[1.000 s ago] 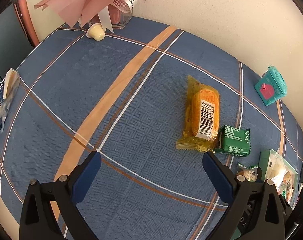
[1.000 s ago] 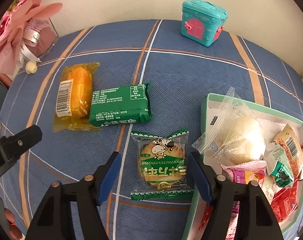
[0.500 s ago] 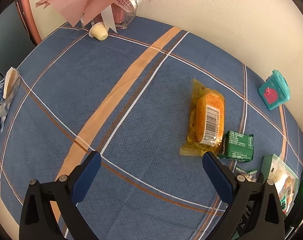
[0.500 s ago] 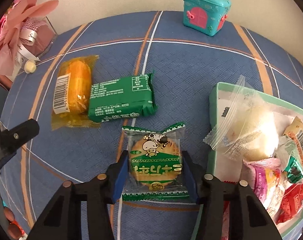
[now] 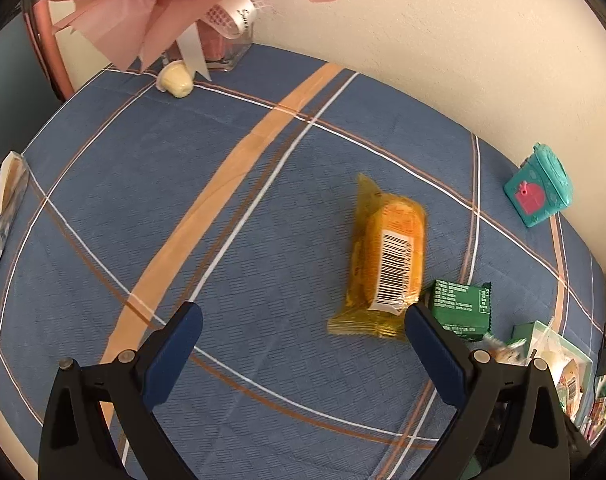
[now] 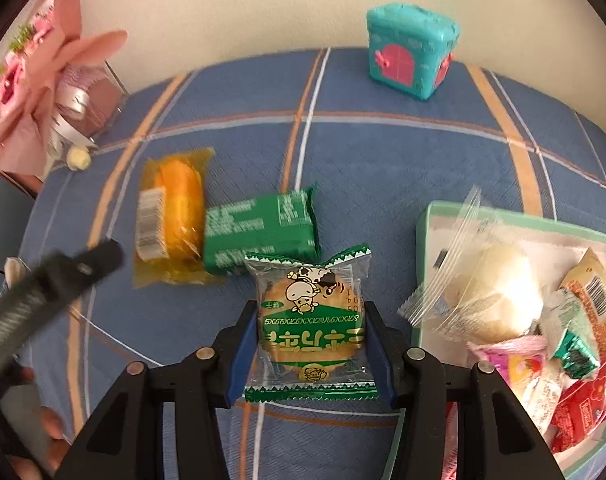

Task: Organize snacks
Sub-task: 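Grasp round cookie pack with right tool while left tool grasps yellow cake pack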

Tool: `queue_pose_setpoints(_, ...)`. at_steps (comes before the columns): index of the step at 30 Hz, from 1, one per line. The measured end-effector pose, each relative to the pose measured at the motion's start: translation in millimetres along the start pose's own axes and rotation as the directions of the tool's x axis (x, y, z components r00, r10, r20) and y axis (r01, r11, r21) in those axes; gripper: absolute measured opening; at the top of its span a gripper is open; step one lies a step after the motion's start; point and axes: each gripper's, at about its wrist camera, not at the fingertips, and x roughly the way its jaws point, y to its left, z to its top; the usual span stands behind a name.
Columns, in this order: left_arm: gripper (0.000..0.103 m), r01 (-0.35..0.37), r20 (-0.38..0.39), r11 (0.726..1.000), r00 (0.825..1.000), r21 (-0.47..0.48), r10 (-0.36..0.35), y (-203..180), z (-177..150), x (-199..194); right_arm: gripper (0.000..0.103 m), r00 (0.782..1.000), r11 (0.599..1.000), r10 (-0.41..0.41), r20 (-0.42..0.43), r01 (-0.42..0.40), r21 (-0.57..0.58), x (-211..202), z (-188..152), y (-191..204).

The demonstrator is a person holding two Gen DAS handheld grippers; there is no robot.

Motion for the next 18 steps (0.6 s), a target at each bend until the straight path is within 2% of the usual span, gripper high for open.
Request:
queue_pose_setpoints(3, 0.095, 0.016, 0.001, 1.0, 1.0, 0.005, -0.016, -5.2, 2.9, 4.0, 0.053, 0.999, 1.0, 0.011, 0.032, -0.011, 0.003, -8.3, 5.0, -3.7)
queue_pose_setpoints(5, 0.086, 0.026, 0.004, 1.0, 1.0, -0.014, -0.026, -7.7, 6.7, 6.7, 0.053, 0.999, 1.0, 0.019, 0.043, -0.019, 0.009, -9.1, 6.6, -4.8)
queue_pose_setpoints(14, 0.076, 0.066, 0.038, 0.998, 0.997, 0.02, -0.067, -35.2, 19.1, 24.2, 0.053, 0.997, 0.997, 0.064, 0.043, -0.066, 0.044, 6.9, 14.7, -16.7)
queue_pose_setpoints(16, 0.076, 0.061, 0.04, 0.997, 0.997, 0.039, -0.063, -41.4, 20.3, 28.3, 0.053, 0.997, 0.996, 0.072, 0.041, -0.073, 0.048, 10.2, 16.0, -18.2)
queue_pose_setpoints(18, 0.071, 0.052, 0.039, 0.997, 0.998, 0.06, -0.054, -48.5, 19.8, 34.0, 0.053, 0.996, 0.996, 0.074, 0.039, -0.077, 0.054, 13.5, 16.8, -20.3)
